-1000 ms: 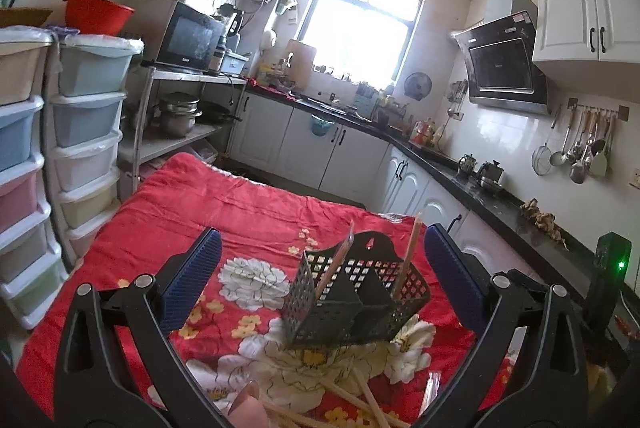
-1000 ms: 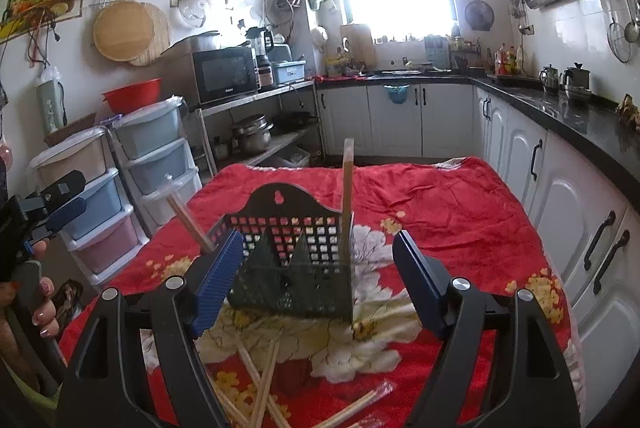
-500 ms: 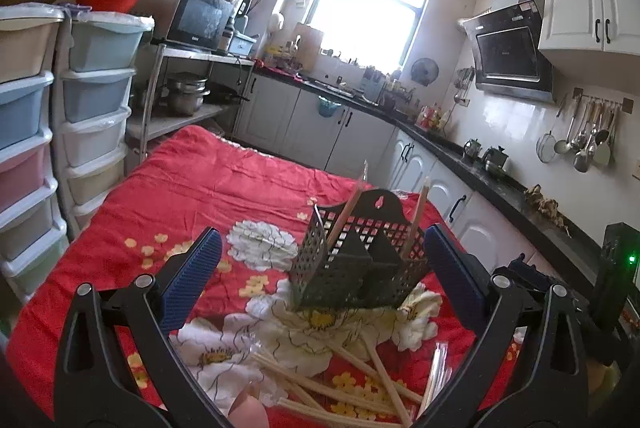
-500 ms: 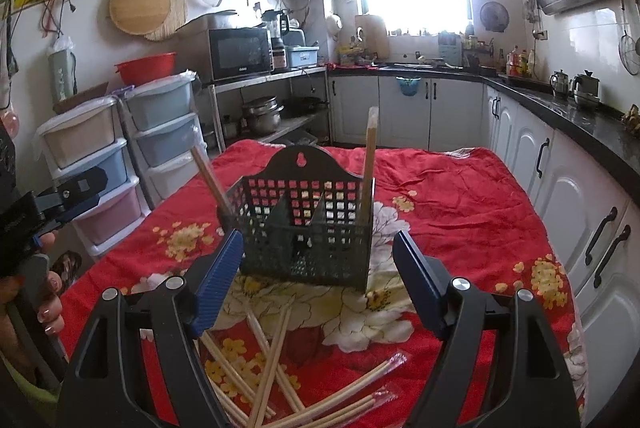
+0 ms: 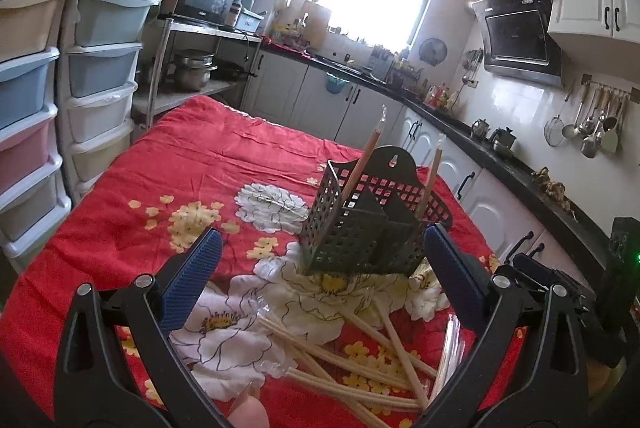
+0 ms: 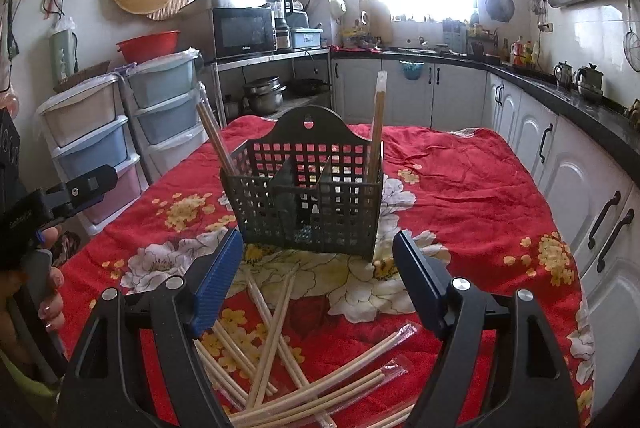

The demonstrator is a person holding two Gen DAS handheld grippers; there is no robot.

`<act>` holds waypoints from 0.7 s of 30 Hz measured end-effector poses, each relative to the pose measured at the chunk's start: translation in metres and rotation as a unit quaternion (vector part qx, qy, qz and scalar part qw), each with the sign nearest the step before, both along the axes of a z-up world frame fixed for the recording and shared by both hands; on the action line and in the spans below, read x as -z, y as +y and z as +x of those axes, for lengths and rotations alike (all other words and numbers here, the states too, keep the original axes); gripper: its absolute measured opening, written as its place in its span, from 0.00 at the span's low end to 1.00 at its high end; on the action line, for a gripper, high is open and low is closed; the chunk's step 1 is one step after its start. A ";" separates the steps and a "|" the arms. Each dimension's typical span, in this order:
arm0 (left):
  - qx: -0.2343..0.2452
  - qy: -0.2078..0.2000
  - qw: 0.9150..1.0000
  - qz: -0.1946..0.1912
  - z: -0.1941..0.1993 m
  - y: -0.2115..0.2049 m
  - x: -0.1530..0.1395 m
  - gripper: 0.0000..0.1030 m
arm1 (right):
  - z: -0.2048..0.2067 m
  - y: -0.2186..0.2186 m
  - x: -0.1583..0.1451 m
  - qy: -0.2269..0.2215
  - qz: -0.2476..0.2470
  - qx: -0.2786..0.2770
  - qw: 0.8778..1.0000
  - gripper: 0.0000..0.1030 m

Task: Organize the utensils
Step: 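Withdraw both open tools from the caddy back toward the chopstick pile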

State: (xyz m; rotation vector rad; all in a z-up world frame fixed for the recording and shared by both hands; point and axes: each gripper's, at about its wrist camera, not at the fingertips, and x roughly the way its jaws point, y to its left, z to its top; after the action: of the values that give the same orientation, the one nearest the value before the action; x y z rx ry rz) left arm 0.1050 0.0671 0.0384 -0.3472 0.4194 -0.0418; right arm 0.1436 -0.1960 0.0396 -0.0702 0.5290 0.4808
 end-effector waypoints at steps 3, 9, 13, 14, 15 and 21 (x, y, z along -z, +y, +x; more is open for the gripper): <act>0.001 0.008 1.000 -0.001 -0.001 -0.001 0.004 0.90 | 0.000 0.001 0.004 0.005 -0.003 -0.002 1.000 0.73; 0.007 0.028 1.000 0.003 -0.003 -0.004 0.016 0.90 | 0.000 0.001 0.012 0.015 -0.011 0.000 1.000 0.73; 0.013 0.047 0.999 0.000 -0.004 -0.006 0.027 0.90 | 0.002 -0.002 0.017 0.025 -0.016 0.006 1.000 0.73; 0.014 0.052 0.999 0.000 -0.005 -0.006 0.030 0.90 | 0.003 -0.003 0.019 0.029 -0.018 0.010 0.999 0.73; 0.016 0.056 0.998 -0.001 -0.006 -0.007 0.032 0.90 | 0.004 -0.004 0.020 0.032 -0.020 0.012 0.999 0.73; 0.028 0.080 0.996 -0.014 -0.009 -0.004 0.046 0.90 | 0.009 -0.015 0.032 0.056 -0.023 0.026 0.998 0.73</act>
State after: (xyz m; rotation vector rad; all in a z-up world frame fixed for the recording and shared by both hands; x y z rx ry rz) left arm 0.0958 0.0633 -0.0076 -0.3679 0.5873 -0.0741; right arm 0.1524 -0.2115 0.0072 -0.0731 0.6496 0.4227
